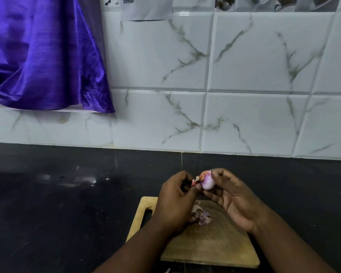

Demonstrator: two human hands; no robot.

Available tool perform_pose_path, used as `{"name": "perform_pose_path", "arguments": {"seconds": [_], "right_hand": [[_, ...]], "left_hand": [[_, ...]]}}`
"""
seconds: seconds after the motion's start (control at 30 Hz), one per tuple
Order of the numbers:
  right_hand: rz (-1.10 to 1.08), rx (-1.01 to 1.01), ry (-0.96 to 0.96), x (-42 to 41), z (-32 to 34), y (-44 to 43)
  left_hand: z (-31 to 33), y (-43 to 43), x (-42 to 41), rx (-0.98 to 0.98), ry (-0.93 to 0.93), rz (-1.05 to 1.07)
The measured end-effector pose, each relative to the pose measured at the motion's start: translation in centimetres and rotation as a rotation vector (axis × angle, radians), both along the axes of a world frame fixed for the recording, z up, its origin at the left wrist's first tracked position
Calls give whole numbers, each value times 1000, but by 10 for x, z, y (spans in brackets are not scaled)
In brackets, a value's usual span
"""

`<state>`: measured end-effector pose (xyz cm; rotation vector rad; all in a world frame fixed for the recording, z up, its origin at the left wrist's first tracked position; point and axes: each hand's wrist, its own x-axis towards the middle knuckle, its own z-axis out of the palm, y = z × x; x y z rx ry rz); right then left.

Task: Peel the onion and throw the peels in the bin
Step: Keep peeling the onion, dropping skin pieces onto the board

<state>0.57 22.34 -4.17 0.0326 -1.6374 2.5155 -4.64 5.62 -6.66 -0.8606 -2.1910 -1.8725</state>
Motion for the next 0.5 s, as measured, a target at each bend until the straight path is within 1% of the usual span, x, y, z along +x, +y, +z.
{"name": "perform_pose_path", "arguments": {"seconds": [0.17,0.27,0.37,0.5], "right_hand": [[-21,29,-29,1,3,-1],[-8,-34,-76,1,4,0],[27,-103,-134,2,3,1],[40,-89,-146,2,3,1]], "left_hand": [[4,-2,6,-4,55,-117],[6,-2,9,23,-11,-196],[5,-1,8,63,-65,-200],[4,-1,9,62,-46,-183]]}}
